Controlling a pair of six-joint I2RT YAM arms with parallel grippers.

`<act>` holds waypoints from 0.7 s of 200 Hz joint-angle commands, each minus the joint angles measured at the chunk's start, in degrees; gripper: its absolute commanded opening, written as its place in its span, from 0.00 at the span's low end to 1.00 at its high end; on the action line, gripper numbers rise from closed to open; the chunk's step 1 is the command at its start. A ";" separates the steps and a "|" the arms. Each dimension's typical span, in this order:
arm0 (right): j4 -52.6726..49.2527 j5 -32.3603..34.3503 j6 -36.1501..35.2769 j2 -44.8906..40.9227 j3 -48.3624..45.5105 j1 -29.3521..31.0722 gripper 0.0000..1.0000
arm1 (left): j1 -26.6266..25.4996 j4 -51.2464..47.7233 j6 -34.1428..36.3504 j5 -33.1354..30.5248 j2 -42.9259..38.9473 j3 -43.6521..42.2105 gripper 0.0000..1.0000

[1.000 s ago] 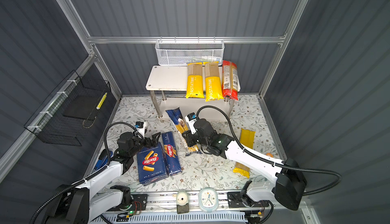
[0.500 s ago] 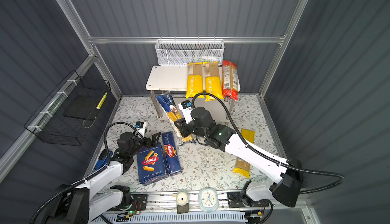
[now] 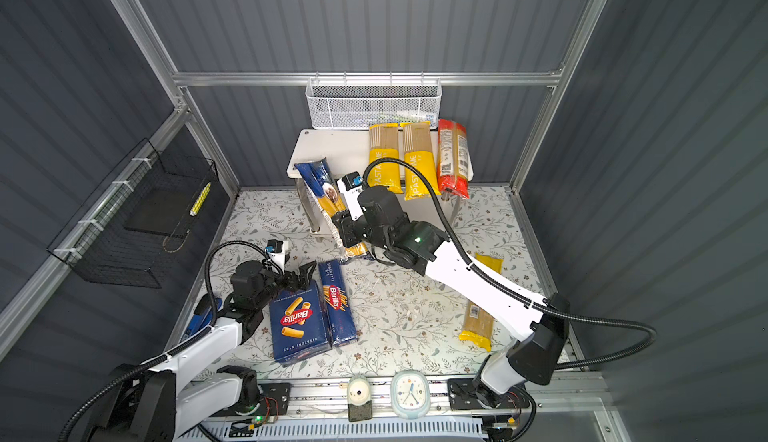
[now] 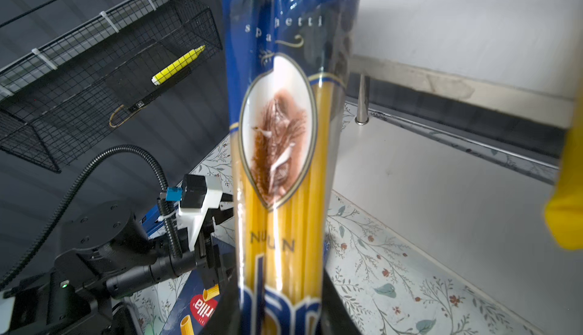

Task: Place and organize the pasta boxes and bags onto the shelf
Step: 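Carry the upright Ankara bag toward the upper shelf with the right gripper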

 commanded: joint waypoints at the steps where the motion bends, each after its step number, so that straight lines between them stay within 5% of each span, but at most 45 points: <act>1: 5.40 4.01 -2.51 0.70 7.71 -0.06 0.18 | 0.04 -0.63 0.87 -0.21 0.19 1.24 1.00; 140: 1.88 8.41 -3.06 19.34 35.94 -7.64 0.17 | -0.01 -0.28 0.92 -0.59 -0.31 0.83 0.99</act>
